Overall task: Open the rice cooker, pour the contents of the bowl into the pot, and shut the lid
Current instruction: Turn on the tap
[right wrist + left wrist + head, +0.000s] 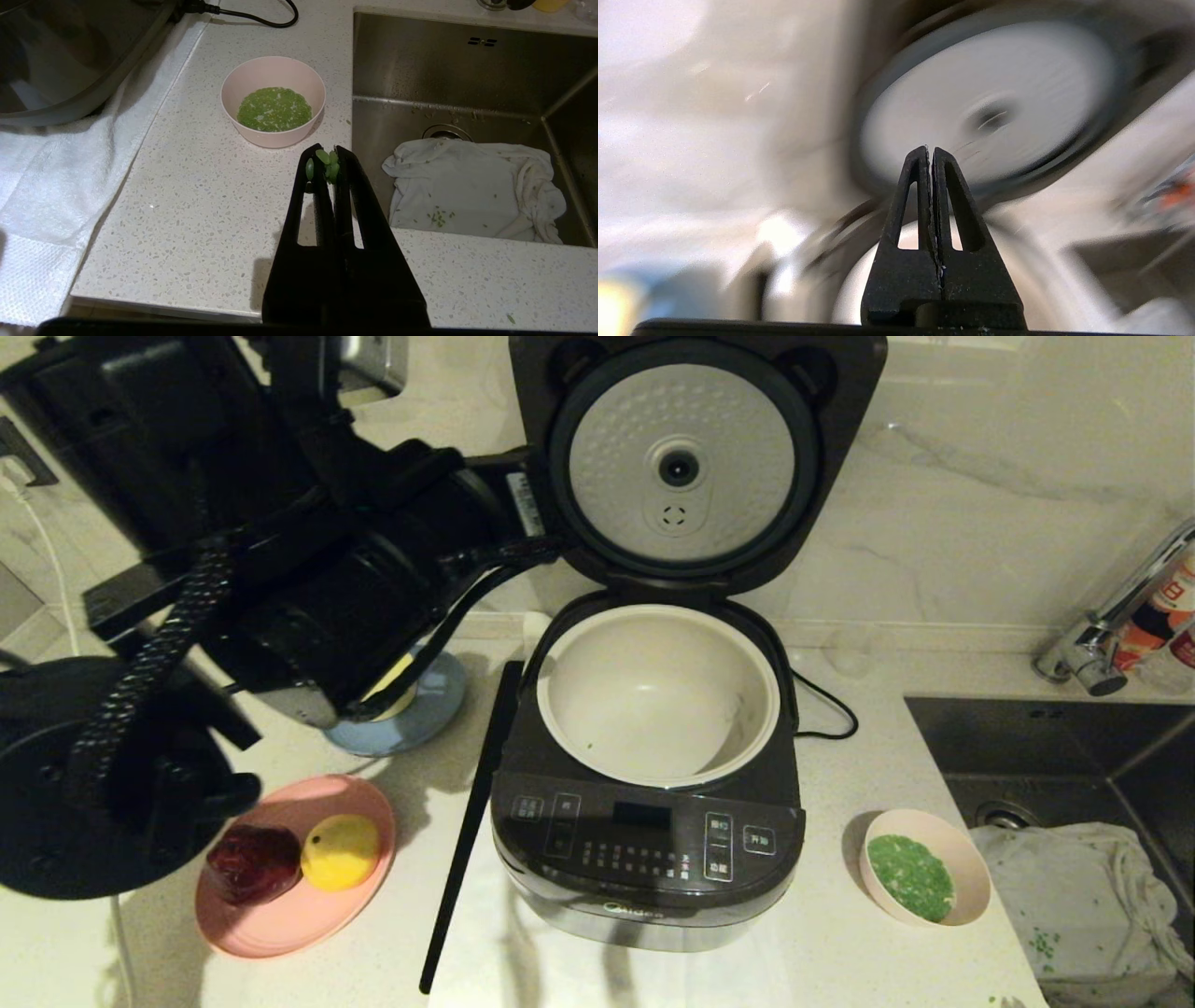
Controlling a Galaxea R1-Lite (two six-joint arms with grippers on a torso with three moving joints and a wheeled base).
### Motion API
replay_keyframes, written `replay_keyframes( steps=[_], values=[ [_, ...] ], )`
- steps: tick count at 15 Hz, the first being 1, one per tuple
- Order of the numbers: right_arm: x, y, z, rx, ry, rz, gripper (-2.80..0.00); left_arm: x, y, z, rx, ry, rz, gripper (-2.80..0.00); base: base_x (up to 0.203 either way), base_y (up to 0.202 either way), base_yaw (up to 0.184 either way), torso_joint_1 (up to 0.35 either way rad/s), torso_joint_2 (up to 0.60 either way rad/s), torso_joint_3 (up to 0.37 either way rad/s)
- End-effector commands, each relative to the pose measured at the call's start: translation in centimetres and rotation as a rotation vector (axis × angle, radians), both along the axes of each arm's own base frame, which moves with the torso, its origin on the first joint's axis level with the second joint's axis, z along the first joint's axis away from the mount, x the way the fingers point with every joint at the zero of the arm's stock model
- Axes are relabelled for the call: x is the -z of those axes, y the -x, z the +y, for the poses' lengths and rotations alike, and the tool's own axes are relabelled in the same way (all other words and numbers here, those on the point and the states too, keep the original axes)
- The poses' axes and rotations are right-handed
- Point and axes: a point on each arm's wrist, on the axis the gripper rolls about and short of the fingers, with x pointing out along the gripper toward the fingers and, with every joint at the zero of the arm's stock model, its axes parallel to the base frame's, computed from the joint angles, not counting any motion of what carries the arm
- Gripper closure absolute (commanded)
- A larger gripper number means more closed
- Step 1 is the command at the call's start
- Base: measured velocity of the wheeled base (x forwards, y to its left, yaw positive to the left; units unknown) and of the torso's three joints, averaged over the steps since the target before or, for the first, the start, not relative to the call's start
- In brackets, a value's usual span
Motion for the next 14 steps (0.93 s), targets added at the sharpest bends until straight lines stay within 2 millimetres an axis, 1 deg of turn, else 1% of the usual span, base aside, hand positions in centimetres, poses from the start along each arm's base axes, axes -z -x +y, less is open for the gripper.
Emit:
replay_keyframes(
  steps=[1, 2, 3, 4, 5, 6, 8, 9, 10, 11, 12, 13, 14],
  values=[
    [0.0, 0.0, 0.0, -0.001, 0.001, 0.001, 0.00, -1.9, 4.7, 6.1, -0.073, 0.013, -0.019, 0.00, 0.000, 0.000, 0.000, 0.000, 0.00, 0.000],
    [0.0, 0.0, 0.0, -0.001, 0.001, 0.001, 0.00, -2.0, 7.2, 9.1, -0.126, 0.012, -0.020, 0.00, 0.000, 0.000, 0.000, 0.000, 0.00, 0.000],
    [0.0, 0.0, 0.0, -0.001, 0.001, 0.001, 0.00, -1.3, 9.1, 11.5, -0.182, -0.006, 0.003, 0.00, 0.000, 0.000, 0.000, 0.000, 0.00, 0.000],
    [0.0, 0.0, 0.0, -0.001, 0.001, 0.001, 0.00, 0.2, 10.1, 12.9, -0.234, -0.039, 0.049, 0.00, 0.000, 0.000, 0.000, 0.000, 0.00, 0.000],
    [0.0, 0.0, 0.0, -0.001, 0.001, 0.001, 0.00, 1.2, 11.1, 14.2, -0.294, -0.055, 0.082, 0.00, 0.000, 0.000, 0.000, 0.000, 0.00, 0.000],
    [0.0, 0.0, 0.0, -0.001, 0.001, 0.001, 0.00, 1.5, 13.1, 15.5, -0.351, -0.040, 0.073, 0.00, 0.000, 0.000, 0.000, 0.000, 0.00, 0.000],
    [0.0, 0.0, 0.0, -0.001, 0.001, 0.001, 0.00, 2.5, 18.1, 18.2, -0.463, 0.020, 0.016, 0.00, 0.000, 0.000, 0.000, 0.000, 0.00, 0.000],
    [0.0, 0.0, 0.0, -0.001, 0.001, 0.001, 0.00, 3.4, 20.4, 19.3, -0.540, 0.050, -0.011, 0.00, 0.000, 0.000, 0.000, 0.000, 0.00, 0.000],
    [0.0, 0.0, 0.0, -0.001, 0.001, 0.001, 0.00, 4.9, 22.3, 20.1, -0.629, 0.064, -0.017, 0.00, 0.000, 0.000, 0.000, 0.000, 0.00, 0.000],
    [0.0, 0.0, 0.0, -0.001, 0.001, 0.001, 0.00, 6.7, 23.7, 20.5, -0.732, 0.065, -0.009, 0.00, 0.000, 0.000, 0.000, 0.000, 0.00, 0.000],
    [0.0, 0.0, 0.0, -0.001, 0.001, 0.001, 0.00, 8.6, 24.6, 20.6, -0.821, 0.056, 0.011, 0.00, 0.000, 0.000, 0.000, 0.000, 0.00, 0.000],
    [0.0, 0.0, 0.0, -0.001, 0.001, 0.001, 0.00, 10.1, 24.9, 20.7, -0.886, 0.036, 0.051, 0.00, 0.000, 0.000, 0.000, 0.000, 0.00, 0.000],
    [0.0, 0.0, 0.0, -0.001, 0.001, 0.001, 0.00, 10.5, 24.9, 20.7, -0.906, 0.028, 0.068, 0.00, 0.000, 0.000, 0.000, 0.000, 0.00, 0.000]
  ],
)
